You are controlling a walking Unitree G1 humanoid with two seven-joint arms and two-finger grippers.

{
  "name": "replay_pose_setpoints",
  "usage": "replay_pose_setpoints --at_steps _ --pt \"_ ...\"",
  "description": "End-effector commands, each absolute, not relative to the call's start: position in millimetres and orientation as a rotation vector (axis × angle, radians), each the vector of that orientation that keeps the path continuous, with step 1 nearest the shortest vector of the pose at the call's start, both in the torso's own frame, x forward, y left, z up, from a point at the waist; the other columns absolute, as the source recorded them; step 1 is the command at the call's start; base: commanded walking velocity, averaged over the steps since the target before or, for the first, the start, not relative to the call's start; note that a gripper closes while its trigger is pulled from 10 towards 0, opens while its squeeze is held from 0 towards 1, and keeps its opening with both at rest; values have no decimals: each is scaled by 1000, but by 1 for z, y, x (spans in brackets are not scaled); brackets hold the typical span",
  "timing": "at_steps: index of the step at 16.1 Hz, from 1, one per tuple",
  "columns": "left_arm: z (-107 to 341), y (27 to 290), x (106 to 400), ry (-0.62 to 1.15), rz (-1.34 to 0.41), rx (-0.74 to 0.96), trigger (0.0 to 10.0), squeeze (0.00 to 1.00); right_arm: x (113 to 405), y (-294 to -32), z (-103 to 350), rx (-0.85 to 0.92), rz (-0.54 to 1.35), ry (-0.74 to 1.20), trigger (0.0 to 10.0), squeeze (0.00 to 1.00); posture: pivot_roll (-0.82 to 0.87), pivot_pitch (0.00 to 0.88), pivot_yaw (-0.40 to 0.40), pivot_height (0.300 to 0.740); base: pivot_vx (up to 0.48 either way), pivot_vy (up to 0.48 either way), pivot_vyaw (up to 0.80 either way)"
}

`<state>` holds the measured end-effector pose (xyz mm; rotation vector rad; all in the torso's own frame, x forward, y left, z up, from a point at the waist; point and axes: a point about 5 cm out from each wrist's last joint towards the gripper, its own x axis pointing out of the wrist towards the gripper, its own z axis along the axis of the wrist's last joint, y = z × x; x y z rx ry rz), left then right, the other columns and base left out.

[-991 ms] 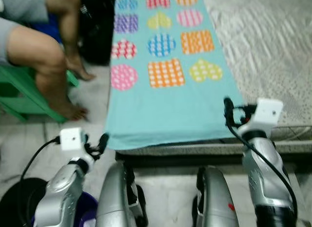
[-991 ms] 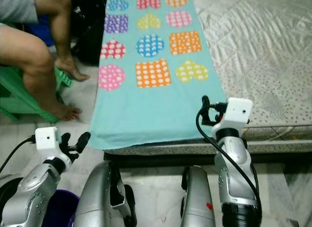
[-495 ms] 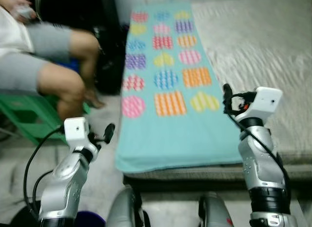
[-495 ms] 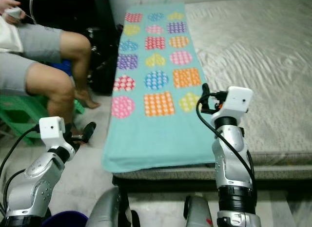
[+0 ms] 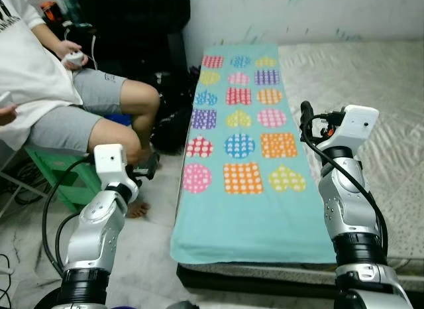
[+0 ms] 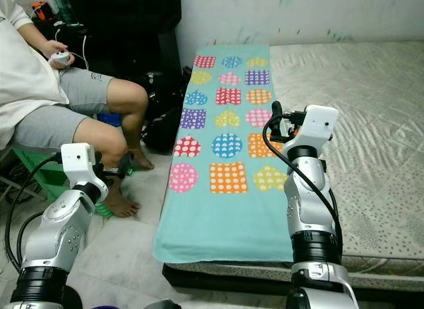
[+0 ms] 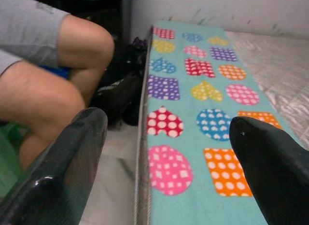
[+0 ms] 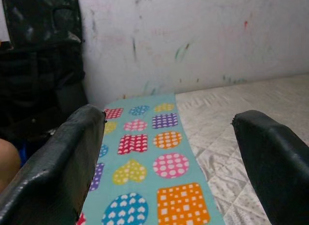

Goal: Clean up the room

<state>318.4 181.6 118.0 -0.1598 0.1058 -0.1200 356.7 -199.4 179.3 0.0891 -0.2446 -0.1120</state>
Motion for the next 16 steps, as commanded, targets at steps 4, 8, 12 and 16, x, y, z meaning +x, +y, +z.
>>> replay_pose_setpoints --at_steps 4,8,12,16 --pt "126 182 330 76 -112 -112 10000 1000 364 -192 172 92 -71 -212 10000 0 -59 0 92 740 0 0 0" --pt "138 184 342 47 -109 35 10000 1000 379 -179 183 3 89 -182 10000 0 -68 0 77 740 0 0 0" --pt "129 188 331 14 -117 108 10000 0 377 -184 167 -82 112 -107 10000 0 -68 0 85 740 0 0 0" --pt "115 185 304 -32 -64 80 10000 0 364 -196 145 -27 15 -97 10000 0 -50 0 73 740 0 0 0"
